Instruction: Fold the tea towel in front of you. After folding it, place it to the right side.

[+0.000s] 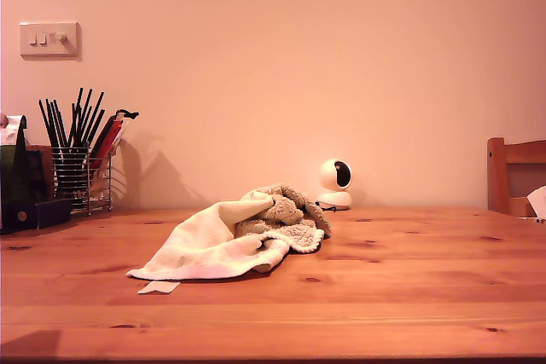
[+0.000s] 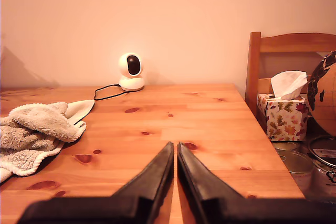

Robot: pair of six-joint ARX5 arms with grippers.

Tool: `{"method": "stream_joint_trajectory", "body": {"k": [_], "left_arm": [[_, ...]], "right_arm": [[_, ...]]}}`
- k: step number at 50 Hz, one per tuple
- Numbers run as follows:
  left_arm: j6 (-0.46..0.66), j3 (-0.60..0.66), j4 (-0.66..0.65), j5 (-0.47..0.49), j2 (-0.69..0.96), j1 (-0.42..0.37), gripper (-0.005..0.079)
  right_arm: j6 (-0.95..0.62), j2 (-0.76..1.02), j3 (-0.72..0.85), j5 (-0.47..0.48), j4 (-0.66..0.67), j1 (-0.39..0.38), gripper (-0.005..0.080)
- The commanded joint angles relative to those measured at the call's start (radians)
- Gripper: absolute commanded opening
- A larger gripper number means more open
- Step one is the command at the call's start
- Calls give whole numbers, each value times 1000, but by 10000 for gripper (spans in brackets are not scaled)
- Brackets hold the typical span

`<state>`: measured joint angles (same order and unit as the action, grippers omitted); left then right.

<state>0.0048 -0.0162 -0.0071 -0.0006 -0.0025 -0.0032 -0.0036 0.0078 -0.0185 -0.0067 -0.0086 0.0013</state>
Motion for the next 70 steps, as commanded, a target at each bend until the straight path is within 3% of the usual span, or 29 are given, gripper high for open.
{"method": "stream_joint_trajectory", "body": {"k": [1,17,26,34,40,45,51,58,70], "left_arm": [[-58,42,-202,158,-10,15,-21],[-60,42,-178,158,-10,14,-21],[-163,15,-18,192,-10,14,-21],[-269,-45,53,252,-10,14,-21],[-296,-110,52,359,-10,13,-21],[-292,-175,11,468,15,13,-21],[-242,-254,-101,607,103,13,-21],[-74,-324,-159,712,257,7,-21],[176,-388,-148,741,552,-89,-21]], "right_arm": [[-45,-6,-35,-71,-296,-49,-12],[-45,-6,-35,-71,-269,-49,-12],[97,-6,-39,-112,-67,-49,-12],[268,-6,-67,-196,120,-48,-9],[363,-6,-120,-302,128,-47,6],[370,6,-182,-444,100,-47,6],[346,53,-241,-622,48,-47,6],[222,154,-279,-767,7,-47,6],[-5,386,-316,-805,-12,-19,6]]}}
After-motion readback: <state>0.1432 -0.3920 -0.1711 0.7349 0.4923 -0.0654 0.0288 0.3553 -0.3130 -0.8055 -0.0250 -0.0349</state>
